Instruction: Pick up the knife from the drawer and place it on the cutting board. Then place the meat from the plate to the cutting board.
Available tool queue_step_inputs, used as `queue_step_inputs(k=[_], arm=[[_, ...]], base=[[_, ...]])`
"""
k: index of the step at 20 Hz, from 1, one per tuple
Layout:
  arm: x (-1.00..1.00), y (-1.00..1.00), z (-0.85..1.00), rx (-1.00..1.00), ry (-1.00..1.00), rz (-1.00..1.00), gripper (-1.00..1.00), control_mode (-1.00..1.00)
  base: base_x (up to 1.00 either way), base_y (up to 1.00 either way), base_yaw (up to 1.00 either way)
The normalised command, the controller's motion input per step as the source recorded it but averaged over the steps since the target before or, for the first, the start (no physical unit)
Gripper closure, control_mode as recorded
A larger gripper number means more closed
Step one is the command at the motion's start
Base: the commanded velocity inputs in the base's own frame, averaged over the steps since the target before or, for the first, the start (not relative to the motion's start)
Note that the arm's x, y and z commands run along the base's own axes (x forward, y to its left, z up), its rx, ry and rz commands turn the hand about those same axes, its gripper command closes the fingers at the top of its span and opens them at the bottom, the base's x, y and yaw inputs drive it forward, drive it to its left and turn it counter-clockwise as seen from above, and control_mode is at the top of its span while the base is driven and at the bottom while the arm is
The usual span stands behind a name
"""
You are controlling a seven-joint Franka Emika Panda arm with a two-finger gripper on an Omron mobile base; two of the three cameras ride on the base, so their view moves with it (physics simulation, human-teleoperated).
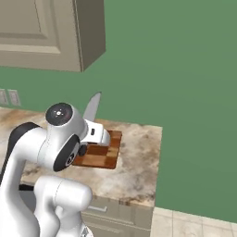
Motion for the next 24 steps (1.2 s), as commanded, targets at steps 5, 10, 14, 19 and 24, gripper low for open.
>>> queue_step_inputs(k=[5, 10, 14, 19, 24], arm=[[0.0, 0.0, 0.0, 0.0, 0.0, 0.0, 1.0, 1.0], [0.0, 0.0, 0.0, 0.0, 0.0, 0.0, 1.0, 1.0], [0.0, 0.0, 0.0, 0.0, 0.0, 0.0, 1.0, 1.0], [0.26, 0.18, -0.22, -0.09, 0.04, 0.21, 1.0, -1.0], [0.19, 0.25, -0.39, -0.05, 0.01, 0.12, 1.0, -1.0]], base=[[0.94, 0.35, -0.25], [0.54, 0.46, -0.09], [0.23, 0.3, 0.15], [0.0, 0.0, 0.0], [0.0, 0.0, 0.0]])
